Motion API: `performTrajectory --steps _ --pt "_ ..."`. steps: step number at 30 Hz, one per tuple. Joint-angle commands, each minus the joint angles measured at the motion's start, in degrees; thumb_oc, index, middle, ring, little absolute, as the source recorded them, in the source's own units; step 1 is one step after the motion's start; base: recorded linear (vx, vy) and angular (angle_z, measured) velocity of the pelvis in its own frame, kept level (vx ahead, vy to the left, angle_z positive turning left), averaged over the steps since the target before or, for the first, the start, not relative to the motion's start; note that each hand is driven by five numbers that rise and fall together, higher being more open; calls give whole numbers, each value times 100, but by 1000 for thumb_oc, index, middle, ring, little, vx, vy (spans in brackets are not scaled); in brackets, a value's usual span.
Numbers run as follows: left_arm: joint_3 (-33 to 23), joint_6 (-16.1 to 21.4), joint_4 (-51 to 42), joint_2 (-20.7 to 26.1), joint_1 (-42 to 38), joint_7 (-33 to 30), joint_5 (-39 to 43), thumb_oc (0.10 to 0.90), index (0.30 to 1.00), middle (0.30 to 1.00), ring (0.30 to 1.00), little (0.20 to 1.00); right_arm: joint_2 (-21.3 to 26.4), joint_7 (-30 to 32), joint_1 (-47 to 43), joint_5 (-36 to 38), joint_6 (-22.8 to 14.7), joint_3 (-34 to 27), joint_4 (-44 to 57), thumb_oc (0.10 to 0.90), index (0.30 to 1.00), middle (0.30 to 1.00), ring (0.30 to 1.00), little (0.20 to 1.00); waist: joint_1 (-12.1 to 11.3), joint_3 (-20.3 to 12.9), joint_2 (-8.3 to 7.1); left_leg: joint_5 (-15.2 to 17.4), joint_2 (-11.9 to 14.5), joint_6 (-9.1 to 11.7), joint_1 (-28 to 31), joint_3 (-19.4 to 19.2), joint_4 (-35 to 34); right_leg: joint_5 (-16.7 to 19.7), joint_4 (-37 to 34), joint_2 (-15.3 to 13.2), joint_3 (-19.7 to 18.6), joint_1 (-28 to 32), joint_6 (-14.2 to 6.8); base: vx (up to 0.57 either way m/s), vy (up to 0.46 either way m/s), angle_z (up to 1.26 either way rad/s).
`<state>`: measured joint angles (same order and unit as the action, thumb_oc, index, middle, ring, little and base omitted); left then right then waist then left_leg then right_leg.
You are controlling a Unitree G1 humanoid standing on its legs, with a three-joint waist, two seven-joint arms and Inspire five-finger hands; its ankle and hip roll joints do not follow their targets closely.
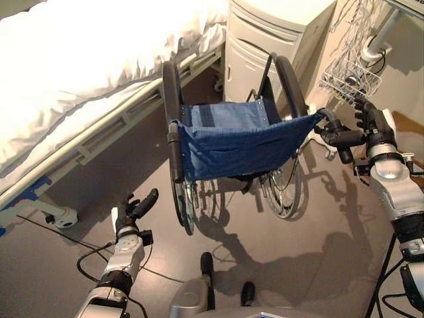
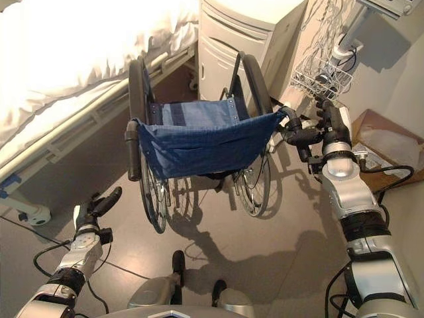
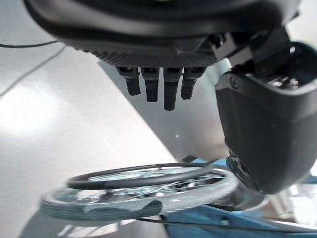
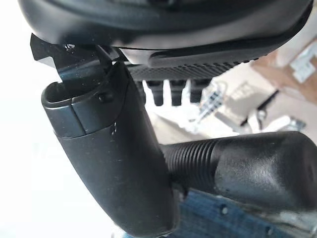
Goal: Push the wheelchair next to the bed
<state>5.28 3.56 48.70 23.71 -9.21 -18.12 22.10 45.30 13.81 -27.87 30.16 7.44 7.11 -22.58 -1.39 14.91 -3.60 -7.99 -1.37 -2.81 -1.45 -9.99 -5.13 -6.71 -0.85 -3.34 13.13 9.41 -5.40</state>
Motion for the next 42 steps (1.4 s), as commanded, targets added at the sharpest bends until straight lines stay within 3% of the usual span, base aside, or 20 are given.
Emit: performTrajectory --steps 1,2,6,11,13,16,19,26,29,31,32,33,37,39,42 --pt "164 511 378 211 151 448 -192 800 900 900 900 900 633 -78 -219 2269 -1667 -1282 67 800 900 900 900 900 131 -631 69 1055 81 193 405 -289 428 158 771 73 -84 -760 12 -1 43 -6" --pt "181 524 533 152 233 575 -168 800 900 900 900 900 348 -478 -140 2963 -1909 -1509 84 800 900 900 900 900 152 -625 98 1076 75 195 417 -306 432 140 785 70 -85 -765 11 3 35 -3" --pt "200 551 895 4 466 748 -132 800 900 900 900 900 -193 -1612 -3 4792 -1957 -2076 198 800 900 900 900 900 148 -654 141 1110 68 204 433 -331 417 121 791 63 -70 -789 -1 27 16 -10" --pt "204 579 1213 -101 699 948 -337 800 900 900 900 900 -443 -2359 3 6123 -1838 -2573 329 800 900 900 900 900 126 -700 147 1132 65 212 426 -360 401 115 806 51 -32 -821 -20 9 -10 -1" --pt "219 526 1331 -124 809 1042 -428 800 900 900 900 900 -539 -2529 29 6876 -2008 -2908 544 800 900 900 900 900 132 -728 162 1138 65 216 413 -386 392 118 823 40 -10 -853 -37 10 -35 0" --pt "244 525 1473 -138 862 1122 -547 800 900 900 900 900 -634 -2552 22 7370 -2282 -3144 754 800 900 900 900 900 168 -749 193 1136 64 224 418 -397 377 110 853 40 -24 -889 -49 0 0 0" --pt "319 487 1544 -141 903 1204 -546 800 900 900 900 900 -701 -2502 123 7870 -2869 -3398 1016 800 900 900 900 900 256 -772 268 1131 57 229 411 -419 369 97 890 39 -68 -948 -53 0 0 0" --pt "376 527 1593 -198 860 1320 -387 800 900 900 900 900 -748 -2446 585 8248 -3761 -3808 756 800 900 900 900 900 482 -777 391 1146 57 235 430 -506 375 85 941 60 -204 -1031 -53 5 13 -9" --pt "391 552 1544 -289 848 1317 -278 800 900 900 900 900 -1039 -2077 1013 7687 -4042 -3944 535 800 900 900 900 900 592 -755 421 1166 68 227 453 -578 389 87 962 78 -284 -1061 -56 5 19 -13" --pt "391 509 1512 -338 814 1297 -288 800 900 900 900 900 -1207 -1676 1262 7014 -4014 -4003 358 800 900 900 900 900 641 -732 417 1174 80 222 461 -619 399 92 978 86 -320 -1080 -64 3 13 -14" --pt "405 492 1520 -415 788 1252 -279 800 900 900 900 900 -1437 -1107 1596 5931 -3881 -4025 78 800 900 900 900 900 709 -691 411 1208 80 205 510 -641 389 51 1016 84 -356 -1081 -87 -8 9 -21" --pt "400 482 1516 -426 778 1243 -280 800 900 900 900 900 -1479 -927 1665 5640 -3826 -4010 18 800 900 900 900 900 714 -683 408 1180 90 202 491 -657 394 89 1010 94 -365 -1103 -78 6 12 -25" --pt "348 410 1483 -532 735 1129 -286 800 900 900 900 900 -1782 326 2442 2858 -3358 -3356 -1007 800 900 900 900 900 833 -604 348 1155 111 164 485 -706 400 85 1068 133 -463 -1181 -86 -42 -10 -18" --pt "363 404 1470 -531 708 1111 -315 800 900 900 900 900 -1864 515 2733 1871 -3025 -2927 -1593 800 900 900 900 900 856 -582 314 1099 133 156 427 -728 383 149 1046 163 -485 -1252 -77 -68 -26 -13" --pt "418 370 1438 -539 679 1106 -330 800 900 900 900 900 -1943 324 2934 568 -2604 -2417 -2630 800 900 900 900 900 847 -529 278 1095 133 132 460 -674 348 142 1049 178 -501 -1236 -81 -40 -30 -18"
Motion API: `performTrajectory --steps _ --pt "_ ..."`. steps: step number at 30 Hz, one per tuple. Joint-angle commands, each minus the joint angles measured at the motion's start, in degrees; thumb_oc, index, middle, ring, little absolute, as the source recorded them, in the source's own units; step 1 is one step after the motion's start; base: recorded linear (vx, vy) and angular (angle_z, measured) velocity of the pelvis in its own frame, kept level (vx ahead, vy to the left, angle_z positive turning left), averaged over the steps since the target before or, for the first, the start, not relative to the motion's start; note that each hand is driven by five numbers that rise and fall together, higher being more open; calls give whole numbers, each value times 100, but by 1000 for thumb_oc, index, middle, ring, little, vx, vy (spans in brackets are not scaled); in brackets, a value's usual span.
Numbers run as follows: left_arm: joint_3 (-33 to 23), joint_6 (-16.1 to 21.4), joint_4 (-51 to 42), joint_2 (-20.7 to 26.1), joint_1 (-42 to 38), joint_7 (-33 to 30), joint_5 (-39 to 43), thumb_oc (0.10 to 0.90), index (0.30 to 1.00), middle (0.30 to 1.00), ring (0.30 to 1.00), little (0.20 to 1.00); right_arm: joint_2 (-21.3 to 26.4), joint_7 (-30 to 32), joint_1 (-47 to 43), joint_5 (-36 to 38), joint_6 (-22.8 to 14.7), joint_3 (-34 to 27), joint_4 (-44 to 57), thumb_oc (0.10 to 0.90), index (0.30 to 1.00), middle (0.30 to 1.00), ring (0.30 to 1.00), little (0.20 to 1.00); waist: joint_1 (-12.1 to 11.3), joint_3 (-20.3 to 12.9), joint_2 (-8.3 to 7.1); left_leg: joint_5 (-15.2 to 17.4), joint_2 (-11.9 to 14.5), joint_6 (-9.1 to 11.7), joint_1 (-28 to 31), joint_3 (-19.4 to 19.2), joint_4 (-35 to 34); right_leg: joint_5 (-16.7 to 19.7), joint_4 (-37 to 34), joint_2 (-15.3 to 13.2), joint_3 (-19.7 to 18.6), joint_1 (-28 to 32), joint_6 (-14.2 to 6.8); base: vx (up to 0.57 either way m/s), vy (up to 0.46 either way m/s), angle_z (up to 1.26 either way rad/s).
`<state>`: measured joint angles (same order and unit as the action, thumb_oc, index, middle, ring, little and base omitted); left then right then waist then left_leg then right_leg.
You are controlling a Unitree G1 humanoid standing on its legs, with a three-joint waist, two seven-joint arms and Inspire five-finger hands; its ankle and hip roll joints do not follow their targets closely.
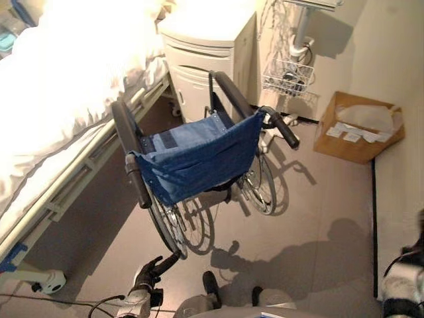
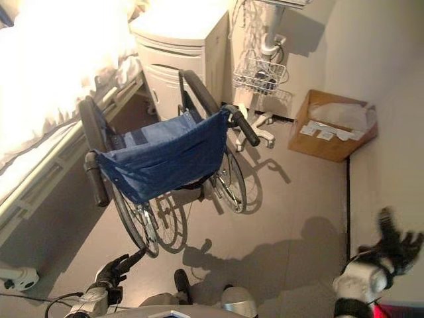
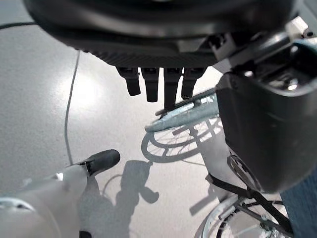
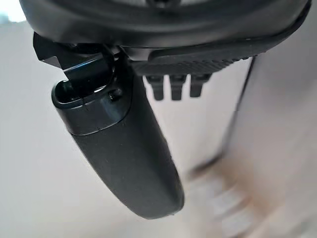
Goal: Push the wheelchair next to the bed
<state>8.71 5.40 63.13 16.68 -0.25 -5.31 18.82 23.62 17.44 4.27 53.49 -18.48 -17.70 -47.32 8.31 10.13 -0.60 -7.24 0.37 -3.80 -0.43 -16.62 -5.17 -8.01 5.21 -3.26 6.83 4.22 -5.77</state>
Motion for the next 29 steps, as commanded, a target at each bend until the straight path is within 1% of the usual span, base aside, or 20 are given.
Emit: performTrajectory --steps 1,2,3,4,6,7,8,9,10,12,14,15,16,17,21,22,25,29 --pt "58 207 -20 165 -198 -168 -23 800 900 900 900 900 207 -163 -189 -2299 235 363 -366 800 900 900 900 900 -146 -54 -27 999 -24 228 340 -17 351 315 414 188 122 -734 -27 -22 -32 -3" --pt "83 200 -56 169 -192 -168 -1 800 900 900 900 900 169 -184 -144 -2641 311 673 -554 800 900 900 900 900 -158 -22 -43 1010 -33 214 369 16 352 288 436 181 126 -706 -31 -23 -38 -2" --pt "68 164 -124 177 -177 -157 -25 800 900 900 900 900 82 -314 -92 -2989 578 949 -584 800 900 900 900 900 -177 -3 -54 1014 -29 207 374 25 363 288 439 174 139 -692 -33 -22 -39 -2" --pt "72 135 -177 195 -157 -148 -79 800 900 900 900 900 -40 -518 -37 -3240 785 1414 -687 800 900 900 900 900 -219 13 -66 1019 -21 201 370 46 388 282 436 159 172 -670 -22 -26 -36 -2" --pt "94 156 -129 190 -162 -130 -86 800 900 900 900 900 -131 -771 -41 -3407 911 1665 -881 800 900 900 900 900 -252 15 -72 1023 -16 203 371 63 399 276 426 147 200 -644 -18 0 0 0" --pt "117 168 -44 163 -189 -117 -139 800 900 900 900 900 -232 -1134 -70 -3620 1096 1953 -1129 800 900 900 900 900 -312 -10 -66 1033 -18 206 336 85 416 288 380 141 232 -624 -9 0 0 0" --pt "122 167 -27 155 -198 -108 -158 800 900 900 900 900 -260 -1252 -81 -3699 1151 2018 -1203 800 900 900 900 900 -323 -11 -66 1034 -21 209 336 94 418 285 375 136 246 -614 -7 5 14 4" --pt "193 194 41 104 -196 -132 -129 800 900 900 900 900 -414 -1444 -142 -3828 1262 2327 -1446 800 900 900 900 900 -384 8 -60 1045 -40 220 371 158 430 260 354 108 312 -518 -4 10 14 4" --pt "196 192 44 100 -197 -132 -126 800 900 900 900 900 -425 -1461 -148 -3833 1266 2344 -1453 800 900 900 900 900 -394 -6 -56 1040 -34 223 352 155 434 276 338 114 311 -528 1 26 29 12" --pt "229 241 110 33 -199 -110 -120 800 900 900 900 900 -615 -1663 -225 -3651 1381 2566 -1740 800 900 900 900 900 -484 -21 -35 1048 -49 238 364 217 437 264 318 89 378 -468 9 42 38 12" --pt "271 270 131 -46 -177 -117 -185 800 900 900 900 900 -760 -1758 -280 -3501 1525 2621 -1913 800 900 900 900 900 -536 -36 -13 1049 -69 240 377 272 422 255 288 80 414 -411 14 28 54 25" --pt "354 287 138 -110 -143 -87 -348 800 900 900 900 900 -882 -1856 -305 -3629 1645 2694 -2026 800 900 900 900 900 -584 -49 22 1036 -89 247 368 326 401 248 277 68 456 -388 20 -8 99 29" --pt "495 290 114 -135 -116 -32 -519 800 900 900 900 900 -962 -1923 -316 -3848 1651 2864 -2068 800 900 900 900 900 -619 -45 66 1018 -102 251 359 369 382 236 299 57 498 -390 21 -17 110 26" --pt "568 272 101 -142 -112 12 -594 800 900 900 900 900 -998 -1938 -332 -3918 1678 2955 -2058 800 900 900 900 900 -628 -44 87 1010 -106 253 363 384 367 226 315 51 525 -392 20 -20 82 20" --pt "797 229 97 -156 -92 247 -696 800 900 900 900 900 -1022 -1920 -428 -3920 1794 3126 -2018 800 900 900 900 900 -660 -42 157 1009 -125 247 393 427 347 176 381 17 624 -382 13 -7 59 14" --pt "876 189 113 -175 -37 360 -629 800 900 900 900 900 -1006 -1940 -477 -4090 1849 3152 -2003 800 900 900 900 900 -679 -51 181 1019 -138 241 414 462 342 147 416 2 662 -377 11 -2 38 20" --pt "945 136 166 -178 14 543 -584 800 900 900 900 900 -974 -1993 -511 -4358 1886 3247 -2036 800 900 900 900 900 -710 -66 194 1033 -157 239 429 527 340 125 432 -21 698 -364 7 -4 14 15" --pt "990 132 167 -154 4 686 -590 800 900 900 900 900 -948 -2069 -531 -4368 1946 3285 -2060 800 900 900 900 900 -741 -106 178 1027 -170 245 451 599 315 132 407 -25 709 -335 1 4 -17 5"
